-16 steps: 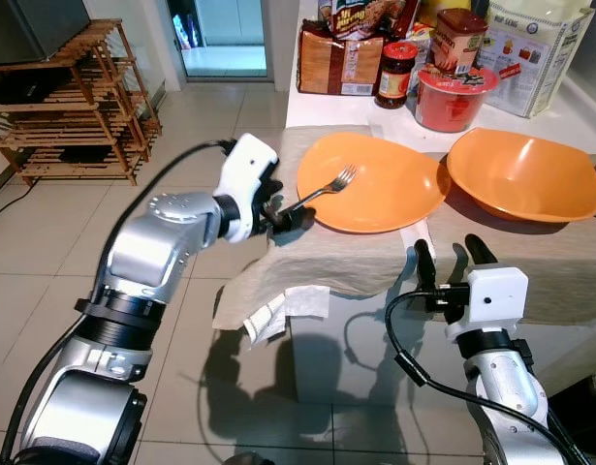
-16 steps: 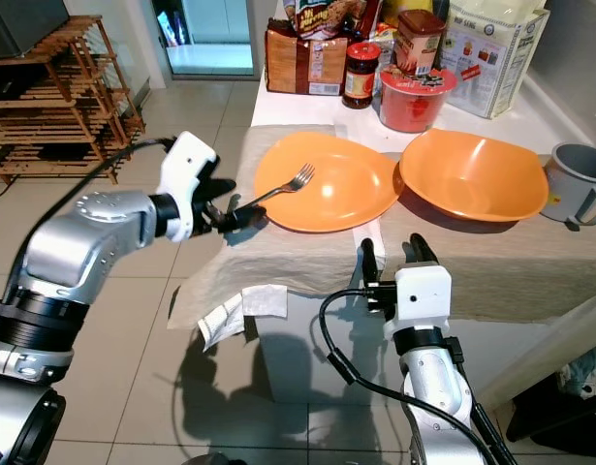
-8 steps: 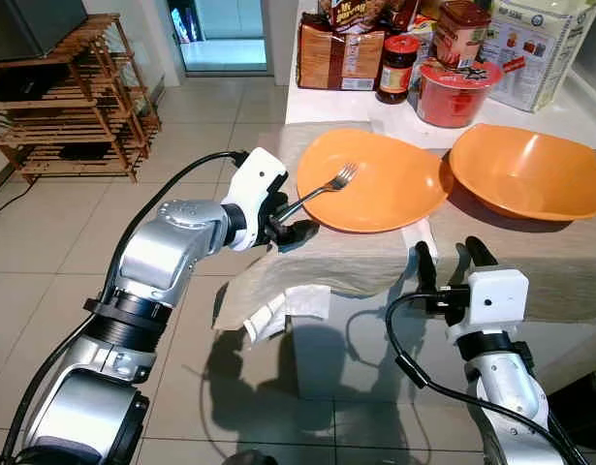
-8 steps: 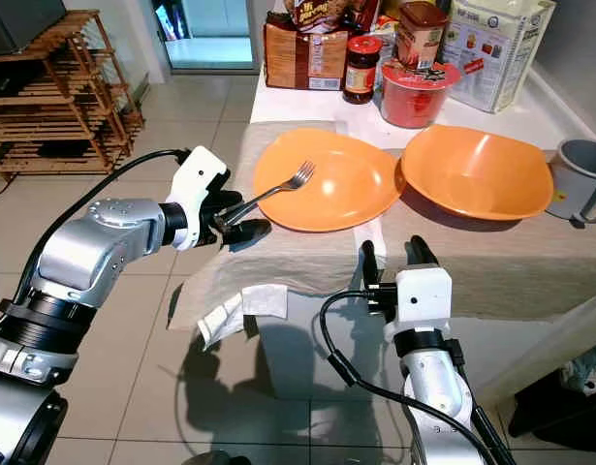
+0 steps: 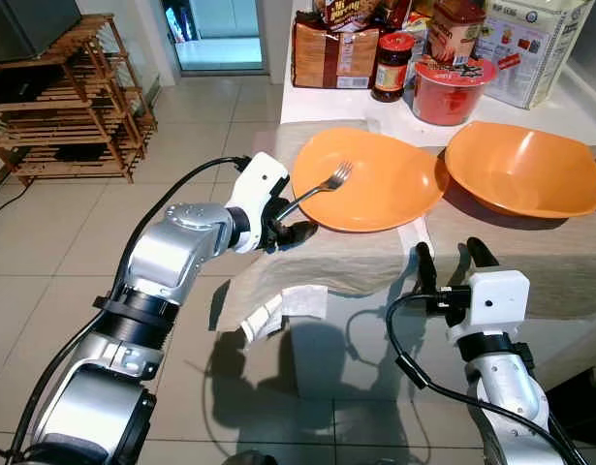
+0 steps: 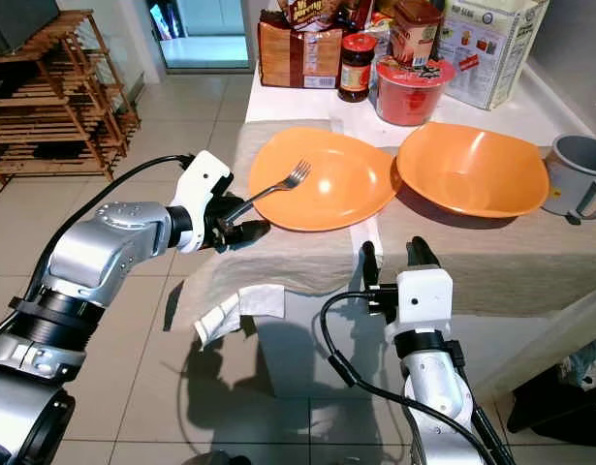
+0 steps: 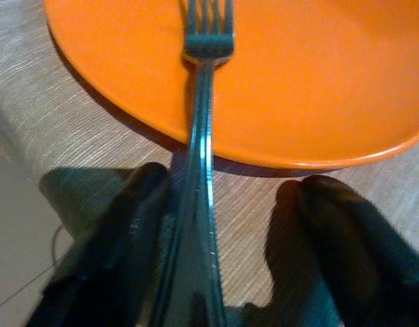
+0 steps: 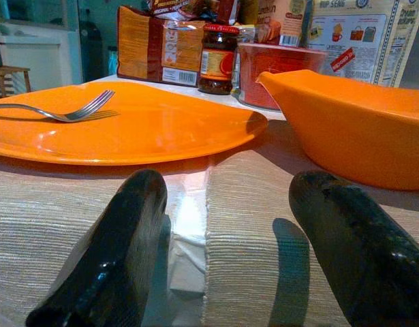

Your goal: Setting the table

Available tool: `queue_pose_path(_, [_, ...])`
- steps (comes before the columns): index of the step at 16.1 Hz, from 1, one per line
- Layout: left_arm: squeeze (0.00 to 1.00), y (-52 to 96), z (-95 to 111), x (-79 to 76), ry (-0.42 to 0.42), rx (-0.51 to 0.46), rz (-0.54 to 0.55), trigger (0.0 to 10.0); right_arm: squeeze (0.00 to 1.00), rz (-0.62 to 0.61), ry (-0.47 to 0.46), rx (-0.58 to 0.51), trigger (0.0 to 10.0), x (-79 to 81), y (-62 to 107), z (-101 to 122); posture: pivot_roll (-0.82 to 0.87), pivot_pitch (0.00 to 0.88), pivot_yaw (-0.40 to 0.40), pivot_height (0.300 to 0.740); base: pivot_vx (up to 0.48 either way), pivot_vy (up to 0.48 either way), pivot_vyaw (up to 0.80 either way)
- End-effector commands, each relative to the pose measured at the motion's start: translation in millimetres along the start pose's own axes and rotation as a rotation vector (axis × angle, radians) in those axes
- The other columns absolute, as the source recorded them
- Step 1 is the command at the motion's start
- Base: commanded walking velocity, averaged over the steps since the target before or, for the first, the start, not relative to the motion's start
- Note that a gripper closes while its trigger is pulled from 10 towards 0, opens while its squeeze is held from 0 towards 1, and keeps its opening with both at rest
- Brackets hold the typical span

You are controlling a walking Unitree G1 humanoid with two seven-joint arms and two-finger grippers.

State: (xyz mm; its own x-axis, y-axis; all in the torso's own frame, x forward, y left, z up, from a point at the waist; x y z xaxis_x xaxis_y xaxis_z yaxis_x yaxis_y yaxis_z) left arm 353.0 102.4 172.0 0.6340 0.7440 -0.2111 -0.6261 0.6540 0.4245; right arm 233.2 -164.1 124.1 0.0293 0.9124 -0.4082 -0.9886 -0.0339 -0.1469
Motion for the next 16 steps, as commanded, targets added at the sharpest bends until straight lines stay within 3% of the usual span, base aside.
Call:
queue_pose_path(1, [0.00, 0.0, 5.1, 2.3, -0.018, -0.008, 0.022, 0.0, 0.00, -0.007, 0.002, 0.001, 10.0, -1.3, 0.3, 2.0, -0.05, 0.053, 0.070, 0.740, 0.000, 0.000, 0.00])
queue_pose_path(7, [0.00, -2.7, 2.0, 7.3, -0.031, -0.008, 0.060, 0.0, 0.00, -0.001, 0.005, 0.002, 10.0, 0.2, -1.7, 1.7, -0.05, 0.040, 0.068, 0.740, 0.000, 0.000, 0.00])
queue_pose_path(16, [0.00, 4.7, 6.9, 9.1, -0.067, -0.057, 0.069, 0.0, 0.00, 0.008, 0.007, 0.014, 10.0, 1.3, -1.0, -1.5, -0.05, 0.034, 0.063, 0.740, 0.000, 0.000, 0.00])
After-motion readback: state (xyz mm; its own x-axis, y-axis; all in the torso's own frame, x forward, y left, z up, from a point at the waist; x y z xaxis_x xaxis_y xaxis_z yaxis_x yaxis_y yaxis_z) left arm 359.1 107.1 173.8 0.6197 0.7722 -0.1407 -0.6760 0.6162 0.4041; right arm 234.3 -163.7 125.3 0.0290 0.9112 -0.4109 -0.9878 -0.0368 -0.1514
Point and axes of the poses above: a point about 5 cm out from each wrist's last joint towards the gripper, its own y axis pointing back from the gripper into the wrist, its own z axis along the axis of the wrist's last joint, x = y × z, the point moved 1 cm from there along -y, pointing out of the wrist towards the gripper, and after that the axes turned 14 degrees about y, right-handed, at the moved point
